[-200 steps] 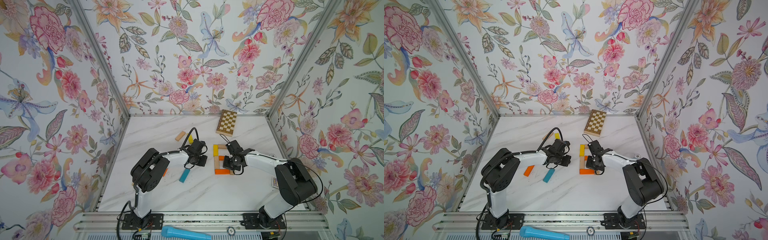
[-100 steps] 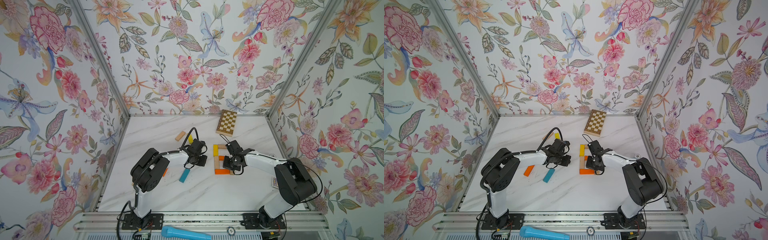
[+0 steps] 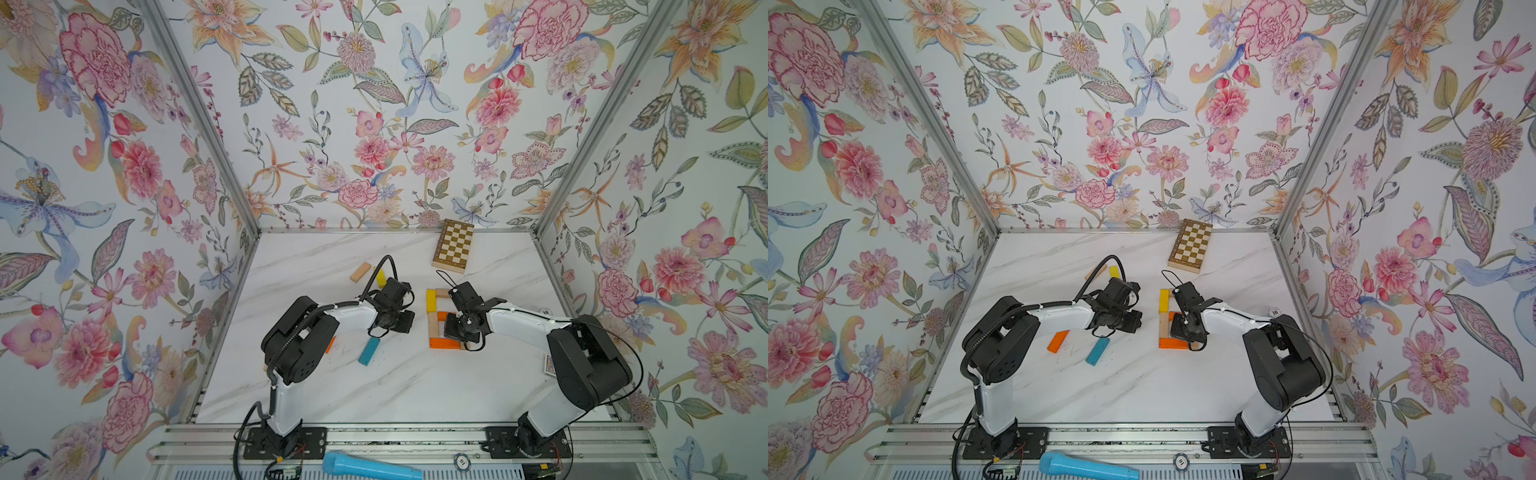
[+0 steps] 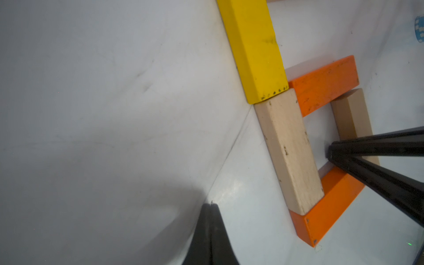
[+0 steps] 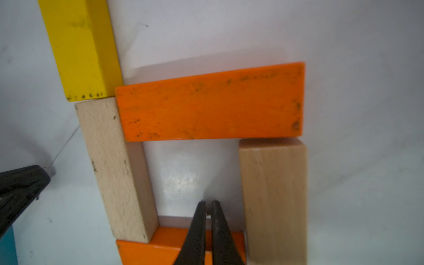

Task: Assemble the number 6 with building blocks
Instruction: Adjust the building block at the center of the board, then move the building block to the center of the board.

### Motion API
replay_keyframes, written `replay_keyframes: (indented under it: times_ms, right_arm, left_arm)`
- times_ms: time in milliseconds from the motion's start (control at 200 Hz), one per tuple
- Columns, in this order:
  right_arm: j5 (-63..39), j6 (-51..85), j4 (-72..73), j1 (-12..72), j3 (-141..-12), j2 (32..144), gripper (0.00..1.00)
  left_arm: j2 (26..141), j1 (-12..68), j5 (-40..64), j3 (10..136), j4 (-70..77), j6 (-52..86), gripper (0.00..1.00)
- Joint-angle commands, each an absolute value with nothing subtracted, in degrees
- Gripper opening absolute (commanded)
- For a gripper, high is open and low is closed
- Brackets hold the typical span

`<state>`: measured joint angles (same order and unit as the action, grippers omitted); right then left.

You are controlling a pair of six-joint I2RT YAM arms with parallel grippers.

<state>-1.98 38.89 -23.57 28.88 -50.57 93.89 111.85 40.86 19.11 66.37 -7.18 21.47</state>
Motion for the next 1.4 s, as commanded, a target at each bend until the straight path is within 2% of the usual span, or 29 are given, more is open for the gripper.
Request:
replay_keyframes:
  times_ms: [0, 265, 410, 470, 495, 555, 650, 746, 816, 941, 1036, 1221, 1396]
  right_arm:
    - [-1.0, 40.1, -25.1, 29.6, -49.8, 94.3, 0.1]
    - [0.1, 39.3, -25.1, 28.8, -50.9, 92.5, 0.12]
    - [3.1, 36.9, -25.2, 28.1, -52.7, 86.9, 0.21]
    - [4.5, 35.3, -24.9, 27.6, -54.1, 84.4, 0.28]
    - [5.2, 34.8, -24.8, 27.5, -54.7, 83.2, 0.31]
    - [6.0, 33.4, -24.1, 27.1, -56.1, 80.9, 0.35]
    - [6.7, 31.1, -23.0, 27.1, -57.2, 78.3, 0.41]
    - [5.9, 31.2, -16.7, 27.2, -54.9, 76.2, 0.5]
    - [4.1, 31.0, -12.9, 27.7, -54.9, 77.3, 0.6]
    - [4.8, 29.1, -13.1, 30.4, -61.7, 85.7, 0.65]
    - [6.4, 27.7, -14.6, 34.0, -69.0, 93.9, 0.7]
    - [6.8, 24.9, -18.4, 38.3, -84.8, 109.2, 0.7]
    - [6.4, 21.8, -24.4, 40.0, -98.5, 120.2, 0.7]
  left_arm:
    - [112.4, 40.3, 19.8, 67.0, -6.9, 21.6, 0.0]
    - [112.1, 40.4, 19.3, 67.8, -7.1, 21.7, 0.0]
    - [109.8, 40.1, 16.9, 70.4, -10.6, 21.3, 0.0]
    - [108.4, 39.6, 15.3, 72.4, -13.6, 21.3, 0.0]
    - [107.8, 39.2, 14.4, 73.4, -14.7, 21.3, 0.06]
    - [106.0, 38.3, 12.4, 74.9, -17.8, 21.4, 0.3]
    - [103.4, 36.0, 10.4, 77.8, -23.9, 21.7, 0.51]
    - [100.5, 32.8, 8.8, 78.3, -29.1, 22.2, 0.64]
    - [98.3, 30.5, 8.4, 76.9, -31.0, 22.7, 0.77]
    - [92.8, 27.7, 7.5, 73.0, -32.4, 23.0, 0.94]
    - [87.1, 24.6, 7.4, 69.8, -33.7, 23.3, 0.99]
    - [78.6, 15.0, 9.6, 63.3, -33.9, 24.1, 0.99]
    - [76.4, 8.3, 9.8, 61.8, -36.2, 25.1, 0.99]
